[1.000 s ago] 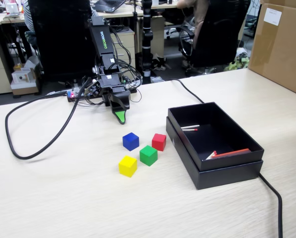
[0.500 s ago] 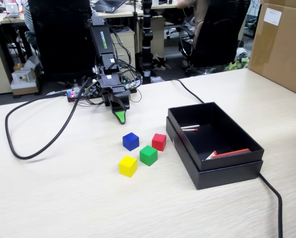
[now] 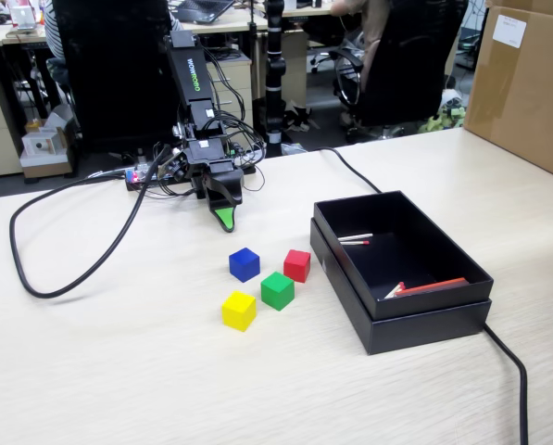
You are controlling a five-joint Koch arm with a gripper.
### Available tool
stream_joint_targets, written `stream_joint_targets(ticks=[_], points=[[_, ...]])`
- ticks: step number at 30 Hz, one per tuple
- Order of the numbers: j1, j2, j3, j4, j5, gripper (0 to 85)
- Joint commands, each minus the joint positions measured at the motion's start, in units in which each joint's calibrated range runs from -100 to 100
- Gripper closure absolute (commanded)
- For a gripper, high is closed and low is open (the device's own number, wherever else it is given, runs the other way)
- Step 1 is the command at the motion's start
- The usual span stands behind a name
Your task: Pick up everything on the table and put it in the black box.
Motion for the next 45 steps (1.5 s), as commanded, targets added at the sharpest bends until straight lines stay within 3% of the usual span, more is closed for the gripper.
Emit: stream_joint_targets(ticks=[1, 39, 45], points=[[0.0, -0.1, -1.7, -1.7, -0.1, 35.4], [1.0, -0.1, -0.9, -1.6, 0.2, 36.8], [0.8, 2.1, 14.7, -21.7, 1.1, 38.6]])
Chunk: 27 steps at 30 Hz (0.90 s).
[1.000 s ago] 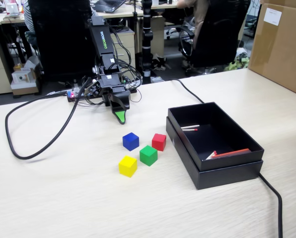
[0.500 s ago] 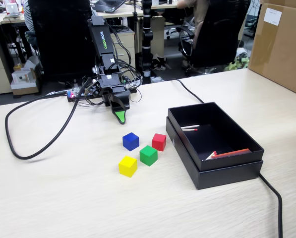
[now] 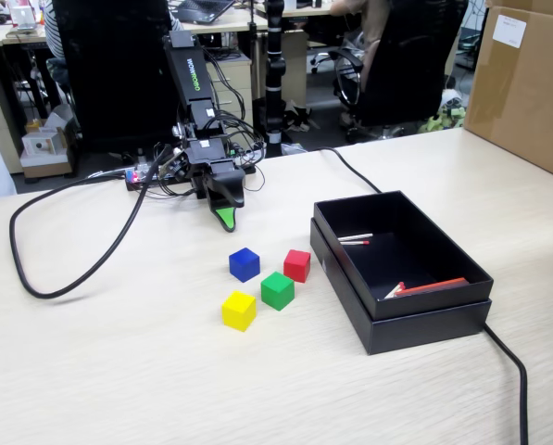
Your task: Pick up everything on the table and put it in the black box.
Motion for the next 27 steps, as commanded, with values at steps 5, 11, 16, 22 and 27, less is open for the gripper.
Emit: stream_joint_targets(ticks=[5, 11, 16, 22, 27], points=[[-0.1, 15.2, 25.1, -21.4, 0.8, 38.4], [-0.4, 36.2, 47.9, -35.0, 0.7, 38.7], [-0.3, 51.7, 60.3, -41.3, 0.0, 40.7], [-0.3, 65.4, 67.1, -41.9, -0.3, 40.7], [-0.5, 73.2, 71.5, -41.9, -1.0, 40.8]])
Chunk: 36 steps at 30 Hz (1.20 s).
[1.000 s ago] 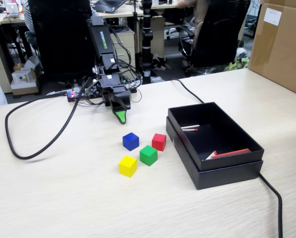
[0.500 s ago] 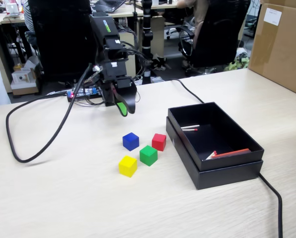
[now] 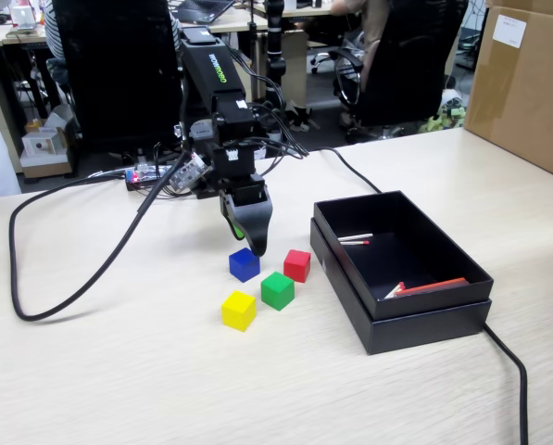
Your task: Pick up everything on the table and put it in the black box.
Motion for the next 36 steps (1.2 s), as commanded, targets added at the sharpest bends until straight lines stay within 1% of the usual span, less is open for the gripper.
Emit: stream_joint_targets(ticks=[1, 4, 10, 12, 16, 18, 21, 24, 26, 30, 31, 32, 33, 36], points=[[-0.2, 1.5, 5.7, -0.6, -0.6, 40.8], [-0.4, 5.5, 8.5, -0.6, -0.9, 41.1], [-0.6, 11.5, 10.3, -0.7, -1.2, 45.0], [-0.8, 13.1, 10.6, -0.6, -1.2, 50.7], [-1.4, 16.3, 12.8, -0.6, -1.1, 59.5], [-1.7, 17.1, 14.1, -0.7, -1.0, 68.0], [-2.1, 17.5, 15.0, -0.7, -1.0, 76.5], [-2.2, 15.3, 14.8, -1.2, -1.0, 77.5], [-2.0, 11.2, 15.1, -4.2, -0.9, 77.5], [0.9, -0.2, 18.7, -9.7, 0.3, 77.5], [2.1, -2.6, 20.0, -10.5, 0.8, 77.5], [4.4, -5.6, 24.4, -12.5, 1.8, 77.5], [4.9, -5.8, 25.5, -12.9, 2.0, 77.5], [9.4, -5.2, 34.9, -13.3, 3.6, 77.5]])
